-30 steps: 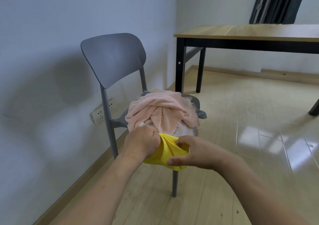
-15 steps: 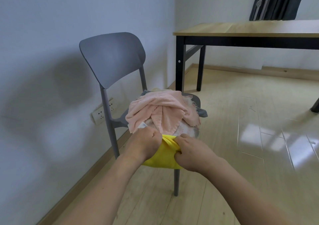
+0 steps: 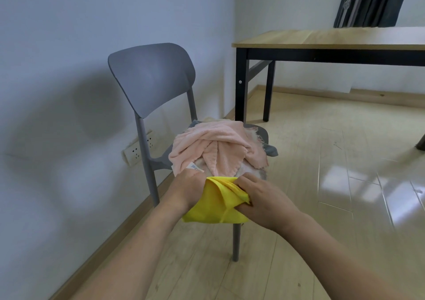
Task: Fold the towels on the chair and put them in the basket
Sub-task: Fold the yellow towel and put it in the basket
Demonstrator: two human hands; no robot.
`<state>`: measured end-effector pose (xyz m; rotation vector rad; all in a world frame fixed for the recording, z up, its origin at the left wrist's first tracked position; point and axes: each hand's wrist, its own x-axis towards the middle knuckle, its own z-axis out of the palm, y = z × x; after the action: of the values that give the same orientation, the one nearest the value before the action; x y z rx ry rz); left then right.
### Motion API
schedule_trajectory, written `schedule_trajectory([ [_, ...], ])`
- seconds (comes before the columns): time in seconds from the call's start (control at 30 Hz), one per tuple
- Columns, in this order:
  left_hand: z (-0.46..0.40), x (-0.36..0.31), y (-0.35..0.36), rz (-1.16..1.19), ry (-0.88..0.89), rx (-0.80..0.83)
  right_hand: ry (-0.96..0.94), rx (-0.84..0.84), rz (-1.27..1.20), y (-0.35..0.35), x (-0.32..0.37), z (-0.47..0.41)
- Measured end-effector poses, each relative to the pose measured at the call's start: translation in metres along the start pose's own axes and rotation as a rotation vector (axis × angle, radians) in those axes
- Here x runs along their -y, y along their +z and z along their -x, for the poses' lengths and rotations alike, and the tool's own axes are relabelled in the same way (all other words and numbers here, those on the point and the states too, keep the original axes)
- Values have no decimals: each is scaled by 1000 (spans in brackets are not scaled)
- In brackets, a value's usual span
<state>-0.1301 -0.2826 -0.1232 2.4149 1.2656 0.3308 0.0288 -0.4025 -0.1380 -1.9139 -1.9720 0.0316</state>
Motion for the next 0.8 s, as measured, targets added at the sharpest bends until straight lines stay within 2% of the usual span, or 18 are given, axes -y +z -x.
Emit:
schedule_trajectory([
  [0.1, 0, 2, 3, 134, 11, 22, 92, -31, -183, 0, 1, 0],
  [0.23, 6, -1, 1, 197, 63, 2, 340, 113, -760, 1, -2, 1],
  [0.3, 5, -1, 2, 237, 74, 18, 421, 167, -875, 1, -7, 3],
  [0.4, 1, -2, 6, 482, -39, 19, 536, 71, -1041, 0, -12, 0],
  [0.6, 0, -5, 16, 1028, -290, 54, 843, -101, -1165, -2, -10, -13],
  [0.67, -1, -4, 23, 1060, -337, 48, 910, -108, -1161, -1, -6, -15],
  [0.8, -1, -11, 32, 946, -242, -117, 953, -88, -1211, -2, -2, -18],
])
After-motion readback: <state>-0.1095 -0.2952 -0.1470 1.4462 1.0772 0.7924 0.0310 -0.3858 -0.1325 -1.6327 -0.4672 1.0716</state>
